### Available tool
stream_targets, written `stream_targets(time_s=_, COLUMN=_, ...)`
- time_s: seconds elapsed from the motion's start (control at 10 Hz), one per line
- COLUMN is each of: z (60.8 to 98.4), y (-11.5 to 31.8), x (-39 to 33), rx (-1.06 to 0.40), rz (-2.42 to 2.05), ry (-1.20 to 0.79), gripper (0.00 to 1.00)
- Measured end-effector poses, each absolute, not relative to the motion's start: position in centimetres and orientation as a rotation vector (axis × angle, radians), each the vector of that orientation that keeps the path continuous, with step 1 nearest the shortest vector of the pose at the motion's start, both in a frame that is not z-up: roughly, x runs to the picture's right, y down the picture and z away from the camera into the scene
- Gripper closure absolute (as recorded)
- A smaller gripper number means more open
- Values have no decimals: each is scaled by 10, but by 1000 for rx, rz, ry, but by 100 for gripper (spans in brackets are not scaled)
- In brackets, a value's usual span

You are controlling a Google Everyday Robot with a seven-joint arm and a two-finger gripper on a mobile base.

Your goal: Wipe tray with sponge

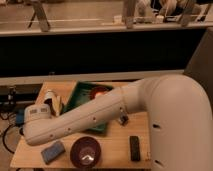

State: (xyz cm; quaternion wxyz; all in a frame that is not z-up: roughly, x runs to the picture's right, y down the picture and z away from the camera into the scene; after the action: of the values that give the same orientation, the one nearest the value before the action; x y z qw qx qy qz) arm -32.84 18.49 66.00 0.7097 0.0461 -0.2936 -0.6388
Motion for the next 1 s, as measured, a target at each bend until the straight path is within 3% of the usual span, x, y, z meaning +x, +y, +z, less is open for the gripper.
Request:
stream_targets(time_s=0.2, z=658, y=181, x=-327, rx=106, rz=-1405, ry=-650, gripper=95)
stream_targets(time_s=0.6, z=696, y=192, x=-318, rx=-122, rz=-1328, ry=-767, gripper=55)
stream_targets(time_s=0.9, z=740, y=213, x=-310, rx=-158, rz=-1285, ry=-750, gripper=25)
stream_targets(time_s=1.0, z=748, y=213, x=-309, rx=-188, rz=-1268, ry=-756, gripper=21)
